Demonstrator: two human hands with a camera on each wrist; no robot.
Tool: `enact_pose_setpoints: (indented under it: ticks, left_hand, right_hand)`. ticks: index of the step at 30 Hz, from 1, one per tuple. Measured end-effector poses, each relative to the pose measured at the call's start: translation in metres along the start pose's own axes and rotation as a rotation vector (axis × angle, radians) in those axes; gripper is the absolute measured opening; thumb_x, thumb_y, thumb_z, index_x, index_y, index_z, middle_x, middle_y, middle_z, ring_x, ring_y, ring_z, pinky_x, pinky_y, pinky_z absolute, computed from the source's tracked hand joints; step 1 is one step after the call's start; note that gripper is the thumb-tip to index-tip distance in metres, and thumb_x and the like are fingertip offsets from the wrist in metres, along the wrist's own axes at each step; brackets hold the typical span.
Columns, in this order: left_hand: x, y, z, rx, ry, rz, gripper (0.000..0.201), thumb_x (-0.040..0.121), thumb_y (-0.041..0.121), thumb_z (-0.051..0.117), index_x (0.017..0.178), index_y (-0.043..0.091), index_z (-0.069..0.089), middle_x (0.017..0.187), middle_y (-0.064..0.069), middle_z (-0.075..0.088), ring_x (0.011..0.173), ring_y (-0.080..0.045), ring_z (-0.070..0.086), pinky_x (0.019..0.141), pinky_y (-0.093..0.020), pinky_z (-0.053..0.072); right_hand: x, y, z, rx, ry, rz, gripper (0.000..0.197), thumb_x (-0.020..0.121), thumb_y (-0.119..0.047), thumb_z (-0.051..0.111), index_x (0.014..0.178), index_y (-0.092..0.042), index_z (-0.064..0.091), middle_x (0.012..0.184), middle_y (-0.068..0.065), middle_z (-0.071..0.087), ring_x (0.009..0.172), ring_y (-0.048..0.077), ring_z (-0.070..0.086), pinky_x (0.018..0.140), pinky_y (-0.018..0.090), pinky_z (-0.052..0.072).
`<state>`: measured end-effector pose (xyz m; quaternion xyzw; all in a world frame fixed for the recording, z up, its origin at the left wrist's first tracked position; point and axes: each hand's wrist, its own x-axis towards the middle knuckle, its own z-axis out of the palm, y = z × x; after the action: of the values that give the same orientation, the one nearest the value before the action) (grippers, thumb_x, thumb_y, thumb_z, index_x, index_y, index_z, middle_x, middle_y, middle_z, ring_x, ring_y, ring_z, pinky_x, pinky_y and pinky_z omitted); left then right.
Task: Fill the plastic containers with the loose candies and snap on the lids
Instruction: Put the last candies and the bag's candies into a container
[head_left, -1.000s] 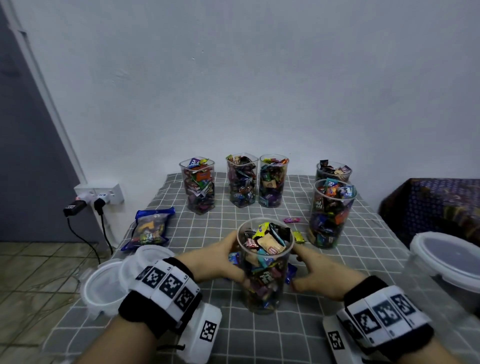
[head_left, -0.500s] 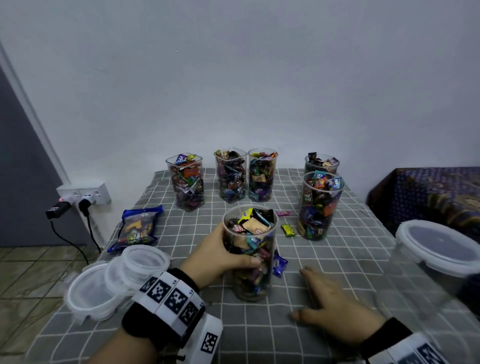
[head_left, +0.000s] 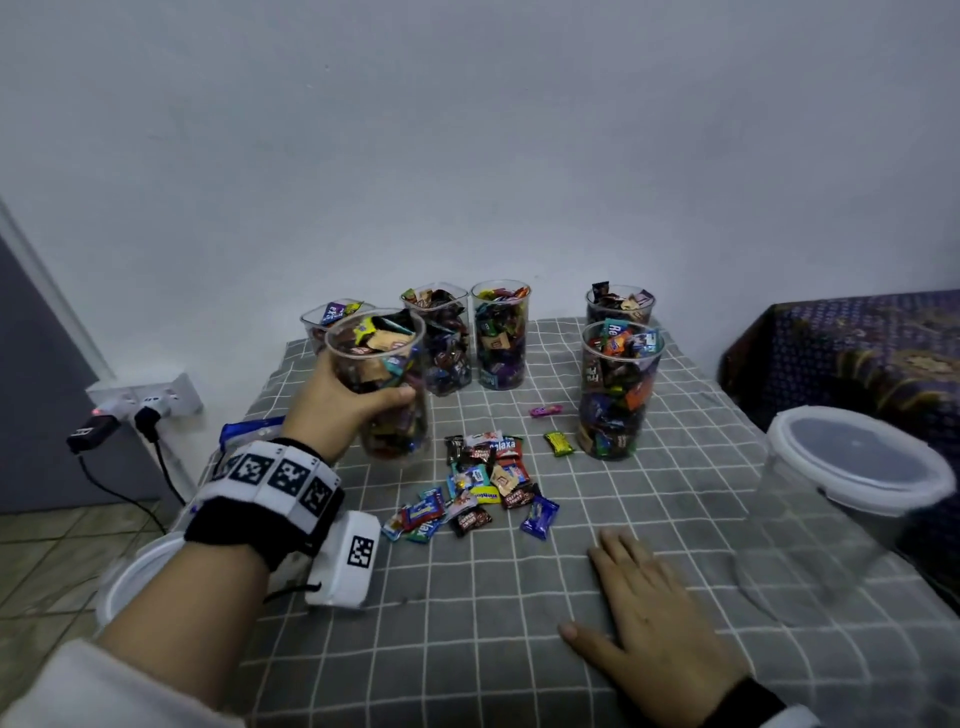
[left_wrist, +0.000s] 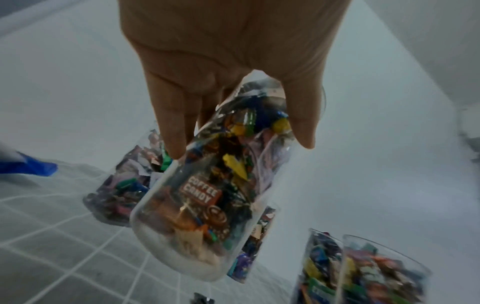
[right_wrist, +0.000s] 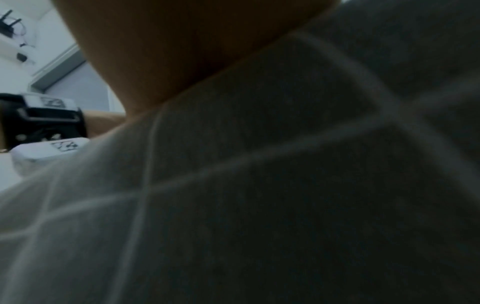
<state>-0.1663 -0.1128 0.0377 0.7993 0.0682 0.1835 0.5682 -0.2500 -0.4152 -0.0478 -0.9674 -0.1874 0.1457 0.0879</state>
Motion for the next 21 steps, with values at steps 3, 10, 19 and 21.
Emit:
enact_pose_setpoints:
  ticks: [3, 10, 19, 21]
  left_hand:
    - [0.015, -0.014, 0.002, 0.023, 0.057, -0.048, 0.084, 0.048, 0.035, 0.09, 0.122, 0.018, 0.055, 0.114, -0.001, 0.067, 0.105, -0.02, 0.063, 0.092, -0.047, 0.049]
    - [0.034, -0.05, 0.007, 0.087, 0.17, -0.104, 0.08, 0.051, 0.024, 0.091, 0.121, 0.011, 0.055, 0.114, -0.007, 0.066, 0.103, -0.025, 0.063, 0.094, -0.046, 0.049]
    - [0.033, -0.053, 0.008, 0.12, 0.251, -0.144, 0.088, 0.059, 0.027, 0.088, 0.131, 0.01, 0.041, 0.131, -0.011, 0.055, 0.119, -0.028, 0.053, 0.103, -0.046, 0.04]
    - [0.032, -0.053, 0.008, 0.119, 0.259, -0.172, 0.091, 0.067, 0.018, 0.083, 0.14, 0.009, 0.03, 0.139, -0.013, 0.047, 0.126, -0.03, 0.046, 0.107, -0.042, 0.036]
  right_hand:
    - [0.001, -0.003, 0.002, -0.017, 0.02, 0.005, 0.127, 0.042, -0.082, -0.022, 0.151, -0.02, -0.002, 0.158, 0.0, -0.013, 0.145, 0.014, -0.013, 0.107, 0.026, -0.012]
    - [0.002, -0.002, 0.002, -0.008, 0.025, -0.002, 0.128, 0.041, -0.081, -0.02, 0.151, -0.017, -0.005, 0.158, 0.001, -0.014, 0.145, 0.015, -0.013, 0.11, 0.028, -0.011]
    - [0.007, 0.001, 0.009, -0.052, 0.097, 0.052, 0.109, 0.068, -0.079, -0.01, 0.147, -0.014, 0.028, 0.154, 0.001, 0.012, 0.142, 0.013, 0.017, 0.112, 0.029, 0.01]
    - [0.008, 0.0, 0.011, -0.026, 0.11, 0.112, 0.094, 0.084, -0.073, -0.001, 0.121, -0.016, 0.065, 0.133, 0.002, 0.055, 0.12, 0.014, 0.056, 0.1, 0.028, 0.042]
